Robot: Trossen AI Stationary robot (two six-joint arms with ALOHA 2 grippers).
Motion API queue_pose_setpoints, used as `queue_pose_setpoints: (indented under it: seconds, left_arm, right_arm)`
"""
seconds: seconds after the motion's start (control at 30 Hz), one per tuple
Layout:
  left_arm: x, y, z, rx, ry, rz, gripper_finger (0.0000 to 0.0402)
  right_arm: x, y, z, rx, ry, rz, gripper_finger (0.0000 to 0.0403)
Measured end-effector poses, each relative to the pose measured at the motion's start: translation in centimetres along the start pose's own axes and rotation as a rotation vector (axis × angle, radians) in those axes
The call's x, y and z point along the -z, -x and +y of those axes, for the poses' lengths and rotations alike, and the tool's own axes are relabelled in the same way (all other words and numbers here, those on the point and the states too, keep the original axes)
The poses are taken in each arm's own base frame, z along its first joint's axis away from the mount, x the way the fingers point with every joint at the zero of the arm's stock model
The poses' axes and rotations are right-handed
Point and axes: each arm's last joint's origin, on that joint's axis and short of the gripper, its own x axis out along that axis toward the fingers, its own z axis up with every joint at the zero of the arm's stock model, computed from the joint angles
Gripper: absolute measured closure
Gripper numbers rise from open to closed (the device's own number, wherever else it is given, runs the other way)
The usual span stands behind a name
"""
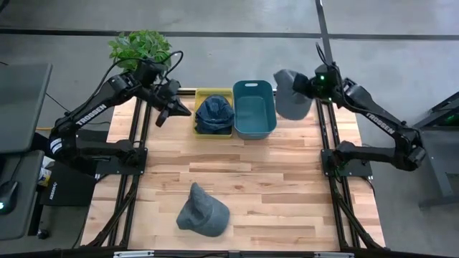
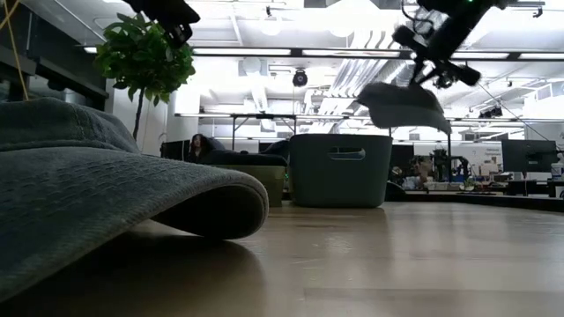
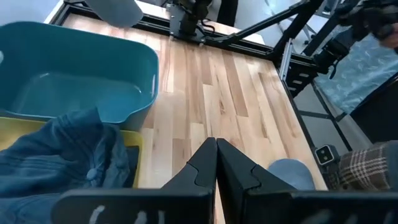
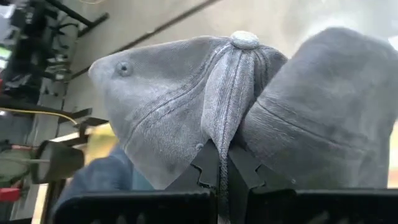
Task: Pick & Place hat
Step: Put the top gray cap into the blue green bin
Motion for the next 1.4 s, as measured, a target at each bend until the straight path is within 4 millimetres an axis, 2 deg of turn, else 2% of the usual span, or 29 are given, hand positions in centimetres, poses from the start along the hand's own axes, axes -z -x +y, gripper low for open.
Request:
queue_pose_setpoints:
  seconds: [0.17, 0.3, 0.43, 0.57, 0.8, 0.97, 1.2, 1.4]
  left_arm:
    - [0.0, 0.0, 0.0, 0.002, -0.012, 0.002, 0.0401]
    - [0.1, 0.0, 0.0, 0.002, -0.009, 0.005, 0.0401]
    - [0.0, 0.0, 0.0, 0.001, -0.014, 0.001, 0.0401]
    - [-0.1, 0.0, 0.0, -0.001, -0.019, -0.004, 0.0401]
    - [-0.1, 0.0, 0.0, -0.001, -0.019, -0.004, 0.0401]
    - [-0.1, 0.0, 0.0, -0.001, -0.019, -0.004, 0.0401]
    - [0.0, -0.1, 0.0, -0.001, -0.014, -0.002, 0.0401]
    - [0.0, -0.1, 0.0, -0.001, -0.013, -0.001, 0.0401]
  right_arm:
    - [-1.5, 0.2, 3.9, -0.057, 0.08, -0.025, 0.0402]
    - [-2.2, -0.3, 6.7, -0.074, 0.136, -0.028, 0.0402]
    - [-2.1, -1.3, 9.1, -0.085, 0.179, -0.025, 0.0402]
    - [-1.1, -3.0, 10.8, -0.082, 0.195, 0.002, 0.0402]
    - [2.1, -7.0, 12.4, -0.078, 0.202, 0.096, 0.0402]
    - [3.8, -9.0, 13.3, -0.101, 0.194, 0.129, 0.0402]
    - [5.1, -10.5, 13.2, -0.056, 0.212, 0.17, 0.0402]
    - [5.4, -10.9, 13.0, -0.039, 0.213, 0.195, 0.0402]
